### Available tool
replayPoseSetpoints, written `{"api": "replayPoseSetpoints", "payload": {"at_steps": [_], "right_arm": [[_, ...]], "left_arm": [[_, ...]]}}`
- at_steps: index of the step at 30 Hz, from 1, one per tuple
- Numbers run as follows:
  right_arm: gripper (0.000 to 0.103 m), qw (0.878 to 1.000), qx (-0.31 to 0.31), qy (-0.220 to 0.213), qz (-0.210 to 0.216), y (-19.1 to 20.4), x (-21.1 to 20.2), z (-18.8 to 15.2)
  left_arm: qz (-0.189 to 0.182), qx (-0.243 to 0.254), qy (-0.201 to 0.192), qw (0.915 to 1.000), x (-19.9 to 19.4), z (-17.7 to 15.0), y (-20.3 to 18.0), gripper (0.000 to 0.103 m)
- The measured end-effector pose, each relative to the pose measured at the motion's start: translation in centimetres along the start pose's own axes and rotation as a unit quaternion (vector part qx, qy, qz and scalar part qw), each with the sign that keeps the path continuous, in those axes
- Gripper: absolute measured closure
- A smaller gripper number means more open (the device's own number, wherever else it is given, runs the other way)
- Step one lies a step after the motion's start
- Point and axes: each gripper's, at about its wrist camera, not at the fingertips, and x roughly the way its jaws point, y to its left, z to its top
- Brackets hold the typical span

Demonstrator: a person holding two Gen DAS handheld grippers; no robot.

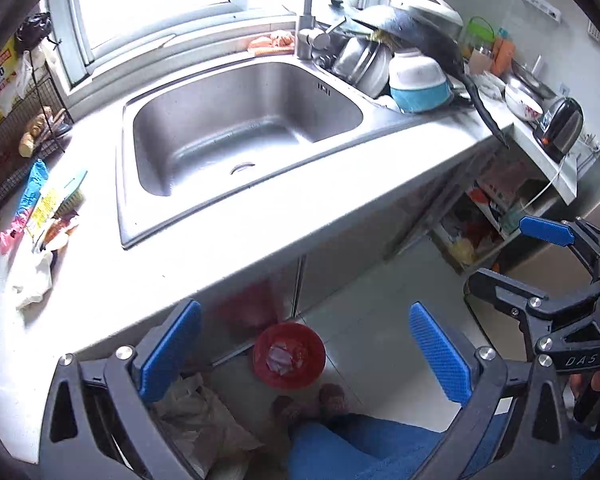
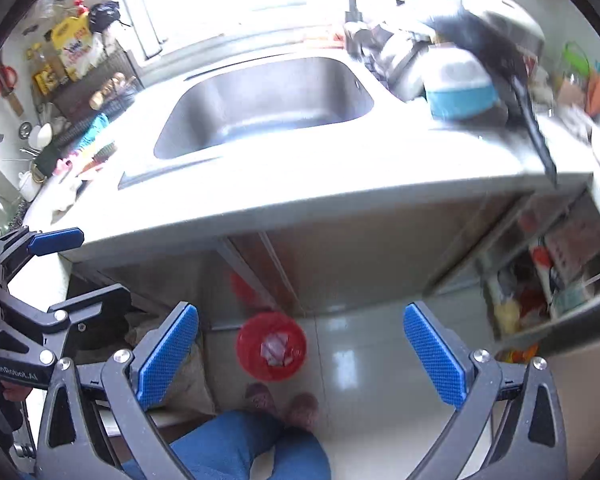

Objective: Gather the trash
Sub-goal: 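Raise both tools back up to the counter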

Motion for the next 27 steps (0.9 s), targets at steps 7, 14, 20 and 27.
{"api": "replayPoseSetpoints", "payload": {"at_steps": [7, 14, 20, 27], "right_arm": [[0.000, 0.999, -0.019, -0.029, 0.032, 2.1, -1.3, 3.8], [0.000, 0.995, -0.073, -0.029, 0.059, 6.8, 0.5, 7.8], [0.000, 0.990, -0.108, -0.025, 0.087, 11.6, 2.1, 12.9], [0.000, 0.978, -0.170, -0.018, 0.120, 18.6, 5.1, 17.9]], "left_arm": [[0.028, -0.030, -0.036, 0.9985, -3.5, 2.5, 3.2, 0.000], [0.059, -0.074, -0.043, 0.9945, -5.2, 3.8, 9.7, 0.000], [0.087, -0.111, -0.040, 0.9892, -5.8, 5.2, 16.8, 0.000], [0.118, -0.150, -0.032, 0.9812, -6.2, 5.4, 25.2, 0.000]]}}
